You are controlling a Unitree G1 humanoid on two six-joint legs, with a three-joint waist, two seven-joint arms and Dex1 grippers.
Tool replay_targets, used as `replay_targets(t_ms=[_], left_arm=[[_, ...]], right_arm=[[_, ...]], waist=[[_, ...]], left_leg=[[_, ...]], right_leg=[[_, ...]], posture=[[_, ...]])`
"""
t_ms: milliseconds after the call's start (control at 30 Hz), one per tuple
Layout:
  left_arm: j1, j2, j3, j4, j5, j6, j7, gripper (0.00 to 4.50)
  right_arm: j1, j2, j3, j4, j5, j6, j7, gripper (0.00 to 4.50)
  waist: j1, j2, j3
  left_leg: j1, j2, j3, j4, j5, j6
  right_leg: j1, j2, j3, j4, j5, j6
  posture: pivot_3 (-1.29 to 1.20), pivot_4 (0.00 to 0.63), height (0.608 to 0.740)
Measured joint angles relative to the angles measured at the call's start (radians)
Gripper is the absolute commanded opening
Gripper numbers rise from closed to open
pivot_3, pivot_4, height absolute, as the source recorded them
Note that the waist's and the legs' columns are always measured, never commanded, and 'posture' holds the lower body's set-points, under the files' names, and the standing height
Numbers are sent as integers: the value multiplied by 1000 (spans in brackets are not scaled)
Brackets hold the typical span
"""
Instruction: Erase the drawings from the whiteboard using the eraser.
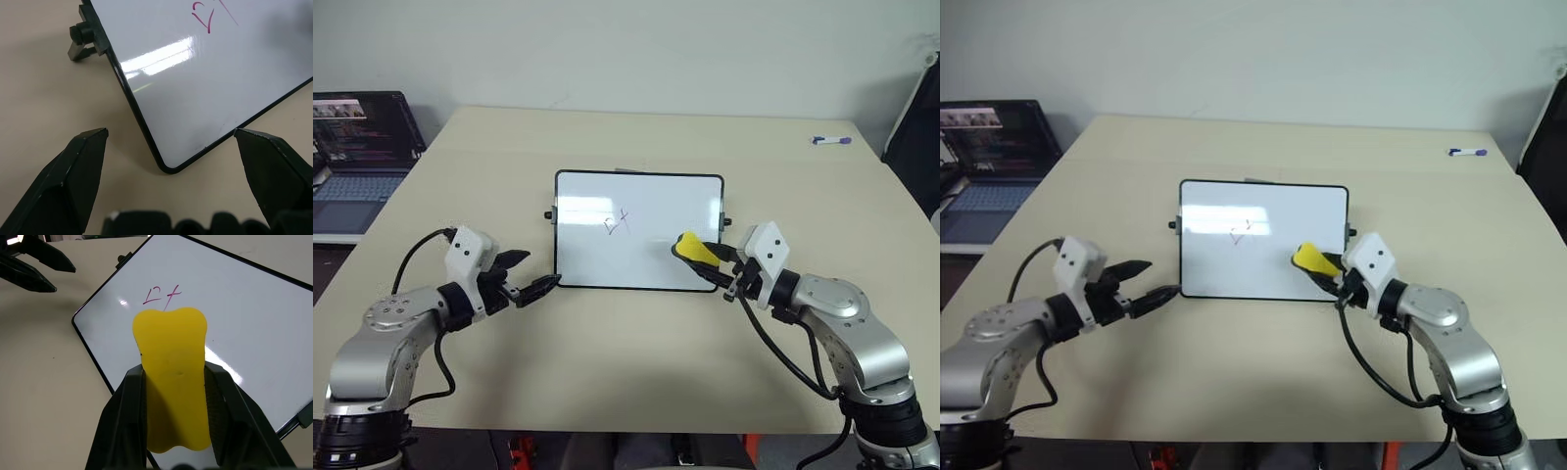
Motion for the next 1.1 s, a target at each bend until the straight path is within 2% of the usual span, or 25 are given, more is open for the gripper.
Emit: replay_targets(t_ms=[133, 633, 733, 900, 1100], left_arm=[[1, -1, 0, -28, -12, 23, 30, 4500], [-1, -8, -1, -62, -16, 41, 65, 4500], [-5, 8, -12, -59, -8, 39, 56, 4500], [-38, 59, -49, -5, 23, 31, 13, 4500], [-86, 84, -94, 50, 55, 6, -34, 4500]], right_arm=[[25, 36, 42, 39, -13, -43, -34, 1213], [8, 32, 87, 64, -33, -86, -54, 1213], [-35, 35, 114, 90, -67, -101, -69, 1213], [-212, 75, 204, 217, -196, -183, -120, 1212], [-413, 174, 342, 476, -368, -295, -180, 1203]], waist=[[0, 0, 0], [0, 0, 0], [-1, 0, 0], [-5, 0, 0], [-11, 0, 0]], left_leg=[[0, 0, 0, 0, 0, 0], [0, 0, 0, 0, 0, 0], [0, 0, 0, 0, 0, 0], [0, 0, 0, 0, 0, 0], [-2, -1, 1, -1, -1, -1]], right_leg=[[0, 0, 0, 0, 0, 0], [0, 0, 0, 0, 0, 0], [0, 0, 0, 0, 0, 0], [-1, 0, 0, 1, 0, -2], [-3, 0, 0, 0, 1, -4]], posture=[[0, 150, 740], [0, 150, 740], [0, 150, 740], [0, 150, 740], [0, 150, 740]])
